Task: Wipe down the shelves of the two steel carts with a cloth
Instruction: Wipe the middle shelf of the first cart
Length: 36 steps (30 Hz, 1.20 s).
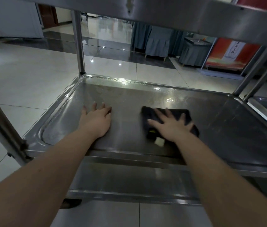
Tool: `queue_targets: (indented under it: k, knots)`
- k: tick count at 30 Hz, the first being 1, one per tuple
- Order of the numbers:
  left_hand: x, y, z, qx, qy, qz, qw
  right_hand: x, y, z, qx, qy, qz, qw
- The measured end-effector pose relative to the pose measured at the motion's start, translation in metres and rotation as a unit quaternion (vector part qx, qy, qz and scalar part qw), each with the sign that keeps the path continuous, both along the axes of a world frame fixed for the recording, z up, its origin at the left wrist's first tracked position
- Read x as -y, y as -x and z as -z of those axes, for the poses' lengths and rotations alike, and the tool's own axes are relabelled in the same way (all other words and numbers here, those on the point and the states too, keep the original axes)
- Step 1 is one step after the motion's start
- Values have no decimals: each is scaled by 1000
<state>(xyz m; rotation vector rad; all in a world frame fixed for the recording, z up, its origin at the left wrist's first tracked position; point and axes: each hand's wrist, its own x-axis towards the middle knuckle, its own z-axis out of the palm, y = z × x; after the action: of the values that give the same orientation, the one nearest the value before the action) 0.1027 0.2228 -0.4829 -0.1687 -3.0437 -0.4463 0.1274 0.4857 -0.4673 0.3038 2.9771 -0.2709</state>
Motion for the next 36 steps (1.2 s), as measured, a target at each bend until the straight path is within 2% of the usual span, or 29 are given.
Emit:
queue_targets:
  k: [3,9,13,16,19,23,27,31,36]
  knots:
    - [-13,7,-3,-48,83,5,995,-38,1,-3,15,-6,52,999]
    - [-26,43,-5,-21,34,31,999,-57,8,8,10,1,21,1000]
    - [-20,51,3,-13,-12,27,999,-96,31,3,48,12,25,998]
    - [-20,53,4,-21,-29,26,999,-99,55,0,48,-5,105,993]
    - [-17,57,5,-20,-40,23,999,-52,77,-8,26,25,160,986]
    - [-17,61,3,-28,-74,9,997,58,100,-5,-7,-4,20,1000]
    - [-15,60,0,-58,-188,-91,976,128,101,13,-11,-35,-99,994]
    - [-11,59,-1,-34,-162,-94,982,69,102,11,-23,-15,-89,996]
    - [-13,58,4,-24,-58,-33,997,-114,77,2,10,-17,102,995]
